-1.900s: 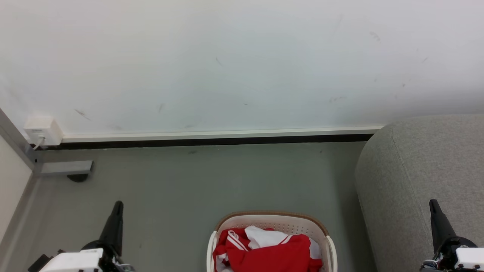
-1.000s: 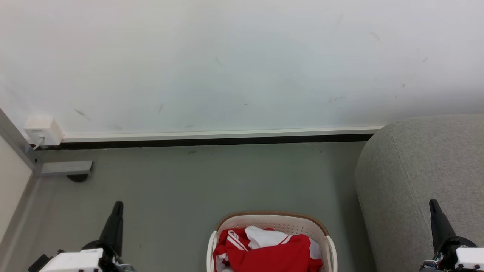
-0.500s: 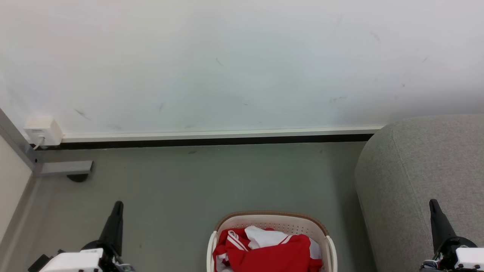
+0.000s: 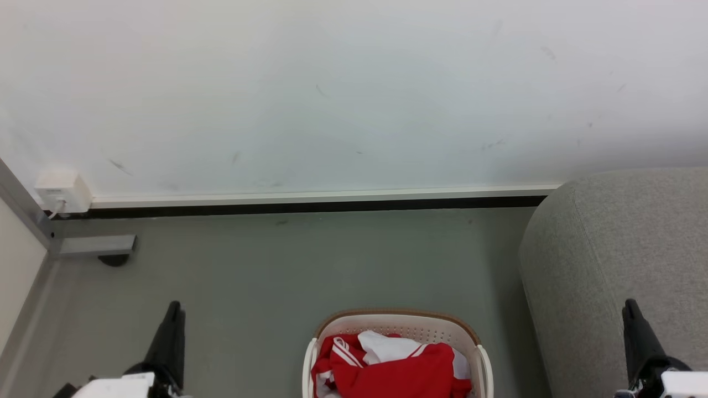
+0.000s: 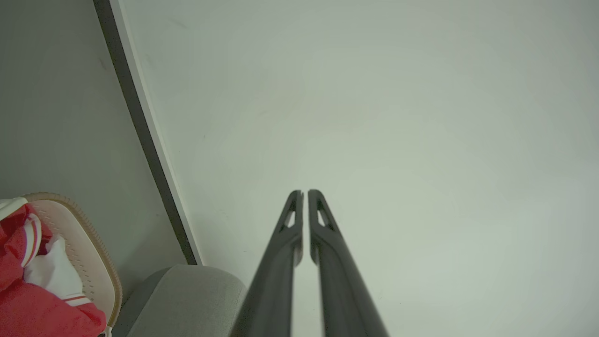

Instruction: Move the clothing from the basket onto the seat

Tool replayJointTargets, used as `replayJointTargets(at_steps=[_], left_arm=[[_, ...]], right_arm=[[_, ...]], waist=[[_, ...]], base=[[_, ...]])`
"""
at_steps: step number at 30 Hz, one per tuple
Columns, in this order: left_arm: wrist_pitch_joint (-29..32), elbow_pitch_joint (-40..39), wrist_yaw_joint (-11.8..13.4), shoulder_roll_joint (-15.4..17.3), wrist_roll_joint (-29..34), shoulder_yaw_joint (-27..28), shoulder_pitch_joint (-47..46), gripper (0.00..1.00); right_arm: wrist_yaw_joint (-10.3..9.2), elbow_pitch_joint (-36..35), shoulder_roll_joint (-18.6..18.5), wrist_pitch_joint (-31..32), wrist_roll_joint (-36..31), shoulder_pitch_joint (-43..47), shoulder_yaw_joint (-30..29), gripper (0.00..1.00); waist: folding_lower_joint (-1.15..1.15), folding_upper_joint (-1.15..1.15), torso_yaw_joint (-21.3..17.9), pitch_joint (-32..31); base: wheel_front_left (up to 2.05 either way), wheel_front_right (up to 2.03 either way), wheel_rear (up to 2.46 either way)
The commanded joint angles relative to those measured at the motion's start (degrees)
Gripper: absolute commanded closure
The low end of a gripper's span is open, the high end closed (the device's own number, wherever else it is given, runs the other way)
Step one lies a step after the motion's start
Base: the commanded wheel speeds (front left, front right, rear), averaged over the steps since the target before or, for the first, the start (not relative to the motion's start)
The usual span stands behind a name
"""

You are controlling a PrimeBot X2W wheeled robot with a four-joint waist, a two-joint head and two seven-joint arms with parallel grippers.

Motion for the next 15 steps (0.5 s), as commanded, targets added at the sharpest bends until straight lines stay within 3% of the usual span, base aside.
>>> replayJointTargets(at_steps=[1, 10, 15], left_arm=[[-0.11, 0.55, 0.02, -0.16, 0.04, -0.17, 0.5, 0.0], [-2.78, 1.45, 0.0, -0.09, 1.25, -2.99, 0.0, 0.0], [-4.13, 2.05, -0.01, -0.05, 3.85, -3.99, -0.24, 0.0]], right_arm=[[0.0, 0.43, 0.23, -0.12, -0.05, 0.53, 0.09, 0.0], [-0.01, -0.64, 0.14, -2.77, -3.04, 1.77, 0.7, 0.0], [-0.01, -1.63, 0.09, -4.12, -9.13, 2.31, 1.21, 0.0]], waist=[[0.0, 0.0, 0.0, 0.01], [0.0, 0.0, 0.0, 0.0], [0.0, 0.0, -0.07, 0.01]], base=[[0.0, 0.0, 0.0], [0.0, 0.0, 0.0], [0.0, 0.0, 0.0]])
